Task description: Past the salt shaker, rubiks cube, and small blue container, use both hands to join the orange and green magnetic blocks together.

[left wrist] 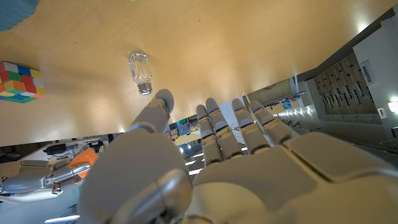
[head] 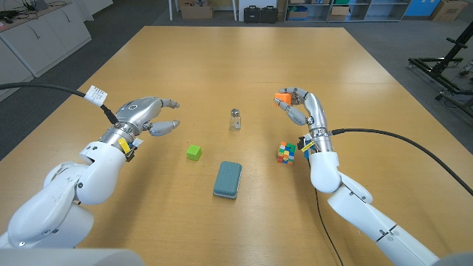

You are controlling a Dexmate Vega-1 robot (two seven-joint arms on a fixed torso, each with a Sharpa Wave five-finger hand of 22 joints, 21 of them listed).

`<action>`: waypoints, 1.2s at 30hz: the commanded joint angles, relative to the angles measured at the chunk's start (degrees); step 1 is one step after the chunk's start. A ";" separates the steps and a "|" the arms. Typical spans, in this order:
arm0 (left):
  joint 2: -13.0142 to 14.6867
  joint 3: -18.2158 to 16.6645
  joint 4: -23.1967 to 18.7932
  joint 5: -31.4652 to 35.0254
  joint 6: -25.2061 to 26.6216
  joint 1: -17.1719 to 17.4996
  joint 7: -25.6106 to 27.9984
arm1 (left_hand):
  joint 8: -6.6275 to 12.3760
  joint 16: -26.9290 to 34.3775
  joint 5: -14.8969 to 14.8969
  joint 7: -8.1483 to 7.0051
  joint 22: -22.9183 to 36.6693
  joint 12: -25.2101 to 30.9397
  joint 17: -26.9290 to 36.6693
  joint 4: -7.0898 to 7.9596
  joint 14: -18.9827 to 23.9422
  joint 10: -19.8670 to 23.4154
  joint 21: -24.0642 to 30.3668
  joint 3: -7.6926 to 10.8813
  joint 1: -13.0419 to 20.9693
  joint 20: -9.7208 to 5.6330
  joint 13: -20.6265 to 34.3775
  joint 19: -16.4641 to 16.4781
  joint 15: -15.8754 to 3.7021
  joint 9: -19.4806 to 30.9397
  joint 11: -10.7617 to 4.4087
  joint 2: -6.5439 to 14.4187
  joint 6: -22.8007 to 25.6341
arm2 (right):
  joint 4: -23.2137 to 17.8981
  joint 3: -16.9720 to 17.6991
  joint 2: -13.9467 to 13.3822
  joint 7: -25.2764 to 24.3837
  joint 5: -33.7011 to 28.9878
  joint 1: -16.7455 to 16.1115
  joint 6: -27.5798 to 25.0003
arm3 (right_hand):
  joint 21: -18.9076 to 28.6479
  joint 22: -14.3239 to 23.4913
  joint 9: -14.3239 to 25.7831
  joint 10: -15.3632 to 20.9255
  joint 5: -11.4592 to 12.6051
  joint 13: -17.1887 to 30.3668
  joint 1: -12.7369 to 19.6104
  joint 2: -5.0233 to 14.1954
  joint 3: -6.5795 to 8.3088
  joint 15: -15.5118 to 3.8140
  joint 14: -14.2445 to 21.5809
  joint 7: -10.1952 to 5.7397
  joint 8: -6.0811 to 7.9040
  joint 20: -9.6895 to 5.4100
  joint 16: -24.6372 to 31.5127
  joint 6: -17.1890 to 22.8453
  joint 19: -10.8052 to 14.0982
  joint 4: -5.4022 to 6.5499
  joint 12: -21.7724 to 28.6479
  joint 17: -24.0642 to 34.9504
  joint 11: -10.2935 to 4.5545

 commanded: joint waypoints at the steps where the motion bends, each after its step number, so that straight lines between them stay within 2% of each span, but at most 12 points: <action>1: 3.89 -1.61 -0.44 -0.08 -0.40 -2.86 -11.92 | 0.14 -0.18 -0.37 0.02 0.09 -0.45 0.14 0.22 -1.06 -1.03 -0.29 -0.05 1.09 0.10 0.38 -0.96 -6.13 0.13 0.10 -0.27 -1.17 | 0.27 -0.58 -0.44 0.14 -0.05 0.69 -0.68 | 0.32 0.10 0.20 10.22 -0.03 0.34 8.60 8.84 0.03 -5.18 1.04 -2.59 0.42 -1.26 -0.04 6.13 -0.26 0.44 -0.07 0.12 -9.71; 10: 4.30 -3.81 0.50 -1.62 -3.97 -3.58 -15.50 | -0.54 -0.29 -0.72 0.18 0.07 -1.23 0.24 0.44 -2.62 -3.27 -0.47 -0.84 1.52 0.57 0.57 -2.43 -5.44 0.13 0.21 -0.89 -3.51 | 0.42 -1.22 -0.26 0.03 -0.17 1.34 -1.71 | 0.51 0.05 0.20 10.16 -0.10 0.35 8.64 8.92 0.01 -5.21 1.00 -2.61 0.35 -1.28 -0.12 6.18 -0.25 0.44 -0.20 0.19 -9.67; 22: 0.94 -7.98 3.67 -5.22 -13.50 -1.82 -13.76 | -0.38 -0.01 -1.05 -0.12 0.06 -1.18 0.32 0.54 -2.74 -3.62 -0.23 -1.83 1.26 0.86 0.68 -2.38 -5.61 0.12 -0.06 -1.62 -3.72 | 0.14 -2.13 -0.19 -0.09 -0.26 1.89 -2.09 | 0.73 -0.01 0.20 10.37 -0.20 0.38 8.71 8.97 -0.02 -5.26 1.07 -2.59 0.20 -1.31 -0.19 6.16 -0.33 0.42 -0.25 0.28 -9.53; 30: -1.19 -9.53 3.65 -3.11 -15.37 0.01 -14.41 | -0.37 0.00 -1.11 -0.53 0.05 -1.23 0.37 0.50 -3.17 -4.08 -0.12 -2.75 0.92 0.93 0.73 -2.29 -5.82 0.09 -0.72 -2.15 -4.19 | -0.55 -2.88 -0.30 0.62 -0.74 2.65 -3.27 | 0.88 -0.05 0.21 10.40 -0.25 0.39 8.78 9.00 -0.02 -5.31 1.07 -2.53 0.16 -1.34 -0.26 6.25 -0.34 0.39 -0.33 0.32 -9.54; 36: -1.50 -9.51 4.19 -2.64 -16.61 -0.19 -16.44 | -0.62 -0.05 -0.94 -0.76 0.03 -1.47 0.36 0.30 -3.64 -4.97 -0.12 -3.39 1.24 0.89 0.73 -2.35 -6.12 0.06 -0.97 -2.32 -5.29 | -0.71 -3.25 -0.27 0.70 -0.80 2.99 -3.51 | 0.97 -0.08 0.21 10.21 -0.30 0.40 8.80 9.03 -0.05 -5.29 1.17 -2.51 0.07 -1.39 -0.25 6.20 -0.44 0.40 -0.47 0.38 -9.47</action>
